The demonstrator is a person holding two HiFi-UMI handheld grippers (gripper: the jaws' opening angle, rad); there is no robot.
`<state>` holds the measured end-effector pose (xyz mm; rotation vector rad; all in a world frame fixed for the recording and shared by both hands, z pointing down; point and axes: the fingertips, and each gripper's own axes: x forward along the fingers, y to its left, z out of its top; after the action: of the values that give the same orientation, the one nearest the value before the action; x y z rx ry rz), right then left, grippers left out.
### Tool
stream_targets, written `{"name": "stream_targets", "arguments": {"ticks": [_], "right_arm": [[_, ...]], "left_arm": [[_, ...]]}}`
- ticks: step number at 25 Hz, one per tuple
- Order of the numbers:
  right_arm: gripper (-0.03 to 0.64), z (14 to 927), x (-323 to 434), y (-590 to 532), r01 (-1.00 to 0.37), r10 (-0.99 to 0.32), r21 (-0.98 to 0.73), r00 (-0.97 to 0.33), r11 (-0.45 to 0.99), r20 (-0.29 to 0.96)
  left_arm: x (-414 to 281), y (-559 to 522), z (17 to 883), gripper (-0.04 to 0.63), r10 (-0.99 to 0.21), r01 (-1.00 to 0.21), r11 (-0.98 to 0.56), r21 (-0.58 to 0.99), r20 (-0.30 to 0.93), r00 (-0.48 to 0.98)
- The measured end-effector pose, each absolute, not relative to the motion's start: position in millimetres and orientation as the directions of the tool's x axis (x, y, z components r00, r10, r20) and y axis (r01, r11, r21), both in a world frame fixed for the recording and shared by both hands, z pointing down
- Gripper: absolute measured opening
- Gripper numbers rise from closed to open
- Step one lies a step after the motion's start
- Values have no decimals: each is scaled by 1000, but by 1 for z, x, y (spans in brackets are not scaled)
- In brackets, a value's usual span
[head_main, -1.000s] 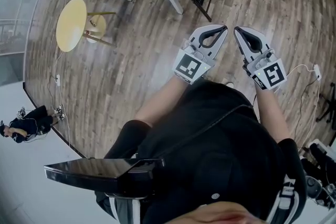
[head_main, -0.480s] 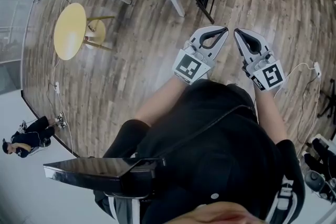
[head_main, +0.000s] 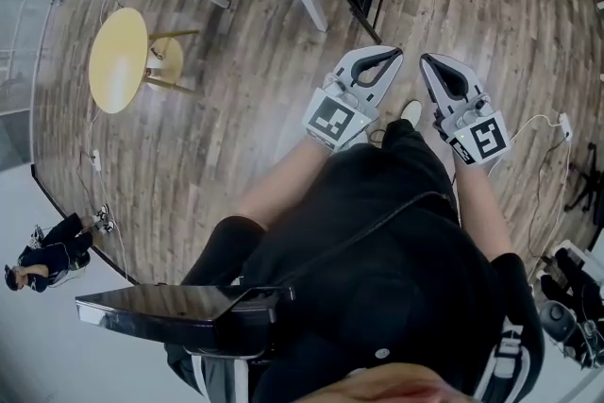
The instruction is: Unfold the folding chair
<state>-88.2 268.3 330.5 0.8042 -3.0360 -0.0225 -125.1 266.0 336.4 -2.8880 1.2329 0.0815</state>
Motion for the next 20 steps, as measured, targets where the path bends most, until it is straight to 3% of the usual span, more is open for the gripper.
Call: {"name": "stream_targets", "arguments": {"ticks": [20], "right_arm": [[8, 328, -43, 125, -338, -339, -14, -940, 941, -50]], "left_arm": [[-73, 131, 338, 5, -809, -808, -588, -22, 19, 588]]}}
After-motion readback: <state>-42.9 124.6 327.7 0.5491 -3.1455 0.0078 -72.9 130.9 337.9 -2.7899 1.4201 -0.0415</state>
